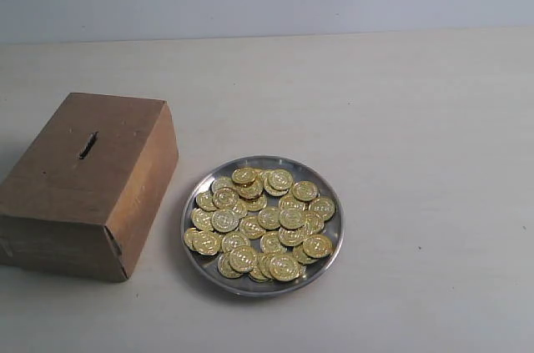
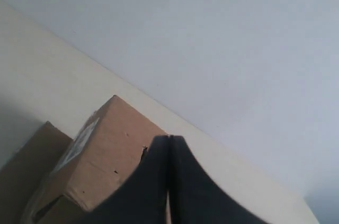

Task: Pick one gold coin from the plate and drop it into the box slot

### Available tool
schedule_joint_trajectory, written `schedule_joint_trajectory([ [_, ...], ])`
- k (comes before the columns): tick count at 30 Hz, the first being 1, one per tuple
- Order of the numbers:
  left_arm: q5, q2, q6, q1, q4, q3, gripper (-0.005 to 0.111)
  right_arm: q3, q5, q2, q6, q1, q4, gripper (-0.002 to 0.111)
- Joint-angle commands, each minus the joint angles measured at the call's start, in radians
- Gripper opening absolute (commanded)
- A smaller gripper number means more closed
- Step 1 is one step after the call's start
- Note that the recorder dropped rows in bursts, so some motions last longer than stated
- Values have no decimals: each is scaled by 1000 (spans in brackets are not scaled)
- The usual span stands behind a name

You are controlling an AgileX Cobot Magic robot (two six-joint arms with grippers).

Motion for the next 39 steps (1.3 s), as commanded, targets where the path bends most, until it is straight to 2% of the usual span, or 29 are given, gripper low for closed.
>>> schedule_joint_trajectory([
  [1,-20,-7,0,0,-70,3,0,4,-10,-6,1,-3,113,0],
  [3,-23,-7,0,0,-106,3,0,-15,37,-6,-3,-3,113,0],
  [6,7,-7,63,0,-190,-16,0,-141,193,-6,-76,-3,109,0],
  [11,301,33,479,-2,-205,-222,0,-434,459,86,-259,-3,109,0],
  [14,454,195,694,-2,-191,-366,0,-645,685,290,-444,-3,120,0],
  [18,505,407,872,-2,-178,-443,0,-801,891,520,-591,-3,130,0],
  [21,520,582,1029,-4,-191,-463,0,-862,983,666,-696,-3,223,0],
  [23,520,678,1102,-28,-229,-463,0,-885,1032,755,-798,-3,317,0],
  [24,520,770,1160,-74,-248,-463,0,-900,1094,853,-897,1,416,0],
  [25,523,809,1179,-101,-248,-463,0,-910,1112,902,-918,14,430,0],
  [28,526,912,1240,-223,-250,-463,0,-952,1097,1087,-911,152,307,0],
  [30,526,919,1293,-311,-229,-463,0,-1001,1018,1221,-771,296,112,0],
  [33,527,919,1289,-350,-222,-463,0,-1070,975,1353,-631,426,-79,0],
  [35,538,919,1285,-351,-222,-463,0,-1131,954,1460,-497,515,-219,0],
  [39,551,903,1281,-354,-225,-463,0,-1207,898,1619,-382,619,-322,0],
])
